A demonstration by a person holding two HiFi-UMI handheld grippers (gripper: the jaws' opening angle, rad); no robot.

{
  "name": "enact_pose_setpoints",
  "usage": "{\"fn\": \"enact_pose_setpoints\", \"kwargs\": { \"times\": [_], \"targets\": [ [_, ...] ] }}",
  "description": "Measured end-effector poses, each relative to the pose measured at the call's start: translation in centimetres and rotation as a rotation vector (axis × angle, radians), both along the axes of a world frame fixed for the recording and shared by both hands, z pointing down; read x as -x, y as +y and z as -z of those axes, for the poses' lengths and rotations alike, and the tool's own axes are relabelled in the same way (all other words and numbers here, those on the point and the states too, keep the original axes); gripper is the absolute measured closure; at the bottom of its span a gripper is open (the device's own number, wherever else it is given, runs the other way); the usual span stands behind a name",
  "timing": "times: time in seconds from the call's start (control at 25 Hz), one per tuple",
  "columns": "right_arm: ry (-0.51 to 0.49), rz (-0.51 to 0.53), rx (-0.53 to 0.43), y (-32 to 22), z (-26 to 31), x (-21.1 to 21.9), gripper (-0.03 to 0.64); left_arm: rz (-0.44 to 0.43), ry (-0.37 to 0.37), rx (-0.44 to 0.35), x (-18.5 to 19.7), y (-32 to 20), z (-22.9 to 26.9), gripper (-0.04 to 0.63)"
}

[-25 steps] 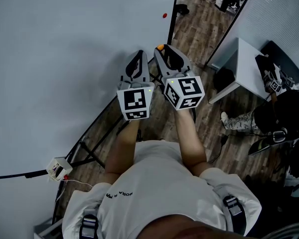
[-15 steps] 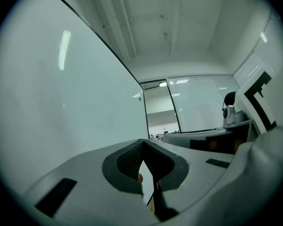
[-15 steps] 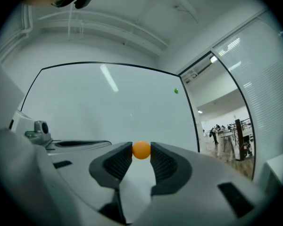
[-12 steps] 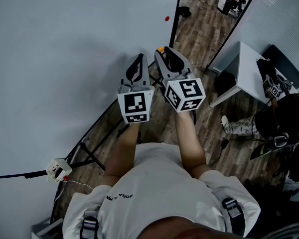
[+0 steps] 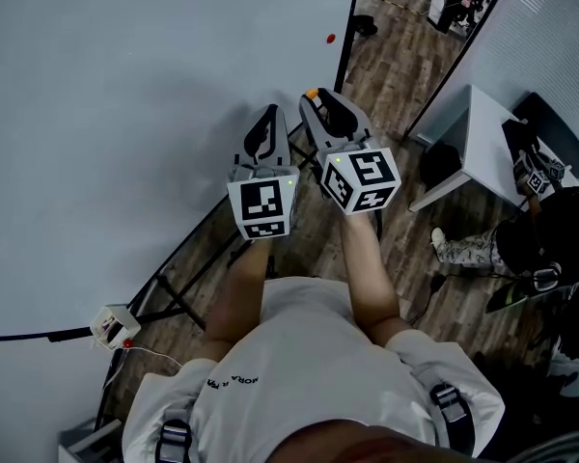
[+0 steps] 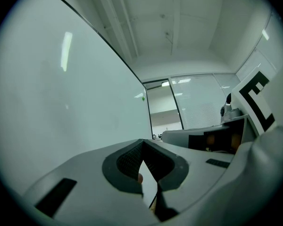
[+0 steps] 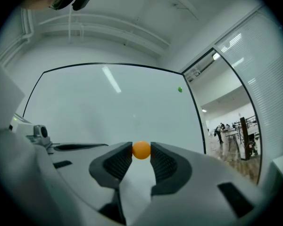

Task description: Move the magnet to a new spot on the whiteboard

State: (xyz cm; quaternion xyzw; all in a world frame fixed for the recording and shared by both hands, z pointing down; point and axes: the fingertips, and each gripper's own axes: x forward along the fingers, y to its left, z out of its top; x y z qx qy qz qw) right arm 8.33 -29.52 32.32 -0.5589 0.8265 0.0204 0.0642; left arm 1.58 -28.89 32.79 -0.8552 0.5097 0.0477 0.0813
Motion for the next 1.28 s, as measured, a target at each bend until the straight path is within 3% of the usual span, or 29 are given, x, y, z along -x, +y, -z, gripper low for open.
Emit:
{"fn": "enact_pose_setpoints", "kwargs": {
  "times": [1.28],
  "targets": [
    [0.019, 0.057, -0.013, -2.8, 0.9, 1.3, 0.489, 0.02, 0.003, 0.009, 0.5, -0.9, -0.5, 0.594]
  ]
}}
